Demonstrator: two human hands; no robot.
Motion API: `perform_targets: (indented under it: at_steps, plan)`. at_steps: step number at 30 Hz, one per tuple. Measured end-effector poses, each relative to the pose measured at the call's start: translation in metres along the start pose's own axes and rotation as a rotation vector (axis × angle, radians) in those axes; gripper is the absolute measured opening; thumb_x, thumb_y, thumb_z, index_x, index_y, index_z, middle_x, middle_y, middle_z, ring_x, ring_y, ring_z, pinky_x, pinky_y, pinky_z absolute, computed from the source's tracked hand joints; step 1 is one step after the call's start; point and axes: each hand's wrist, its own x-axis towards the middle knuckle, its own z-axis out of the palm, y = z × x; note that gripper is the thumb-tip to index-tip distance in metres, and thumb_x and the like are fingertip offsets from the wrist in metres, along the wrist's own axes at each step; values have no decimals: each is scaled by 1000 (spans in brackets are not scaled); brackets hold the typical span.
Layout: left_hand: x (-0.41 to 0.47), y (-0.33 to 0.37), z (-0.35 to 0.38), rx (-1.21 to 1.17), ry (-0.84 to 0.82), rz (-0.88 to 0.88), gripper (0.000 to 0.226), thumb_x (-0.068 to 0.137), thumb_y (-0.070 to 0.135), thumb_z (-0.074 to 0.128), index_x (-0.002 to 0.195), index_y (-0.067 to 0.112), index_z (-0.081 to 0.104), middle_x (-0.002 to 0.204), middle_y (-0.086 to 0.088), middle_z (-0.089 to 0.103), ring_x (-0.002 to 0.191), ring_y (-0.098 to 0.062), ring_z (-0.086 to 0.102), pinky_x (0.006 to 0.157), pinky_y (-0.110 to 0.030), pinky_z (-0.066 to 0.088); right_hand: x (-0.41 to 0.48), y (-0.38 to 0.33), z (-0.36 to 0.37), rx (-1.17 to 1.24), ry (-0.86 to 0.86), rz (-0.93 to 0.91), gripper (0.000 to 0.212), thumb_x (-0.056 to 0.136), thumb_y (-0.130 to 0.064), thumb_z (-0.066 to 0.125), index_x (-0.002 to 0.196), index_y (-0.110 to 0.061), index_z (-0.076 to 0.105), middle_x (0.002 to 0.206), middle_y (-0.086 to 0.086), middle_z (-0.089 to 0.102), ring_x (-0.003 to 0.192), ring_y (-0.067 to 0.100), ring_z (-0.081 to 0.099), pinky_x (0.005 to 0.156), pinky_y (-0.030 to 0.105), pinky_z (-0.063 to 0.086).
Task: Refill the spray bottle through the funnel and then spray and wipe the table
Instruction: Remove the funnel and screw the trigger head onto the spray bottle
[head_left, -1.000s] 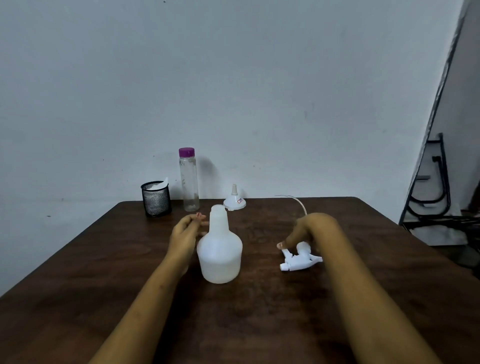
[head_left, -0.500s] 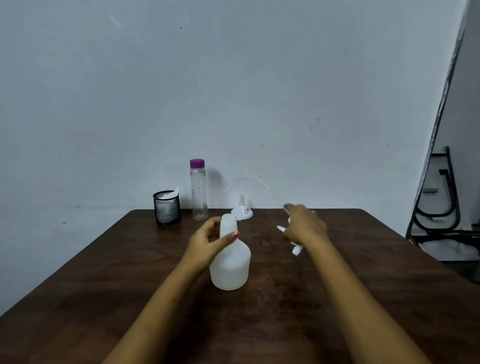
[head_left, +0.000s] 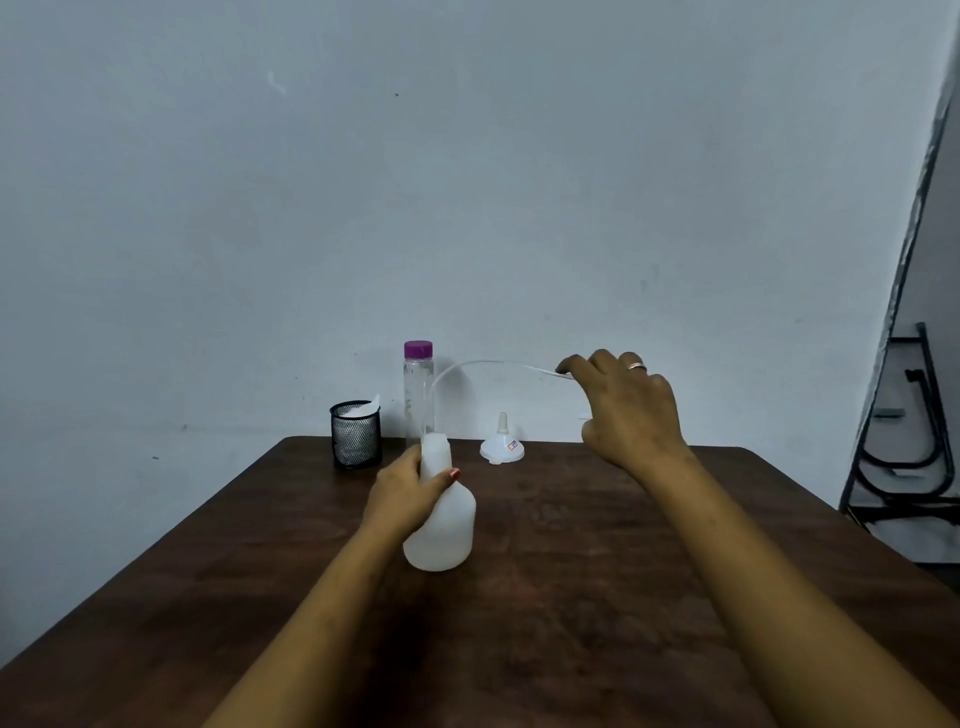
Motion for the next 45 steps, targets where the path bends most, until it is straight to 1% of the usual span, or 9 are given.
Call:
perform_targets:
  at_steps: [5, 11, 26, 31, 34, 37, 40, 43, 45]
  plan:
    - [12, -2, -9, 25, -68, -61, 53, 87, 37, 63, 133, 17, 48, 131, -7, 56, 120, -27, 51, 96, -39, 45, 4, 1, 1, -24, 133, -12, 65, 56, 4, 61, 115, -23, 60, 96, 2, 59, 89, 33, 55, 57, 30, 29]
    - [11, -3, -11, 31, -66, -24, 60, 86, 35, 64, 139, 26, 37, 133, -8, 55, 120, -30, 51, 96, -39, 45, 13, -4, 1, -95, 273, 3, 66, 44, 10, 62, 102, -21, 65, 81, 2, 58, 73, 31, 55, 53, 28, 27]
    - [8, -3, -12, -26, -82, -23, 60, 85, 34, 66, 136, 31, 35, 130, -11, 56, 115, -31, 55, 93, -39, 47, 19, -13, 12, -154, 343, -54, 64, 42, 13, 61, 93, -25, 66, 78, 0, 56, 71, 26, 57, 55, 28, 29]
    - [9, -2, -12, -26, -82, -13, 57, 86, 32, 65, 135, 27, 37, 129, -10, 56, 114, -31, 54, 91, -40, 47, 23, -25, 19, -84, 360, -304, 61, 45, 10, 55, 92, -26, 67, 85, -1, 61, 76, 25, 60, 63, 33, 41]
    - [7, -2, -12, -40, -78, -9, 54, 86, 32, 65, 133, 27, 39, 129, -9, 56, 114, -29, 54, 91, -39, 47, 24, -43, 26, -49, 350, -451, 60, 40, 8, 68, 90, -26, 68, 106, 2, 63, 100, 25, 62, 80, 47, 49]
    - [6, -1, -12, -67, -81, -4, 53, 87, 31, 64, 134, 26, 40, 129, -7, 56, 115, -28, 53, 91, -37, 46, 24, -59, 31, -60, 315, -541, 59, 41, 6, 76, 89, -26, 65, 129, 3, 48, 124, 27, 43, 89, 57, 45]
    - [4, 2, -12, -112, -93, 3, 51, 87, 29, 65, 133, 25, 42, 126, -5, 58, 114, -24, 54, 87, -30, 44, 28, -70, 29, -57, 358, -585, 49, 54, 7, 74, 86, -29, 64, 138, 2, 38, 132, 30, 29, 95, 58, 41]
    - [3, 2, -13, -184, -133, -15, 55, 87, 28, 66, 136, 26, 42, 124, -2, 57, 116, -21, 55, 86, -27, 41, 36, -77, 24, -34, 352, -632, 41, 59, 1, 77, 80, -33, 68, 141, -1, 37, 134, 34, 29, 97, 64, 36]
    - [2, 1, -13, -233, -163, -24, 56, 86, 27, 67, 137, 26, 42, 125, -2, 58, 113, -18, 56, 85, -26, 42, 38, -80, 20, -35, 316, -654, 36, 59, -4, 80, 77, -34, 70, 140, -2, 47, 133, 38, 38, 96, 70, 33]
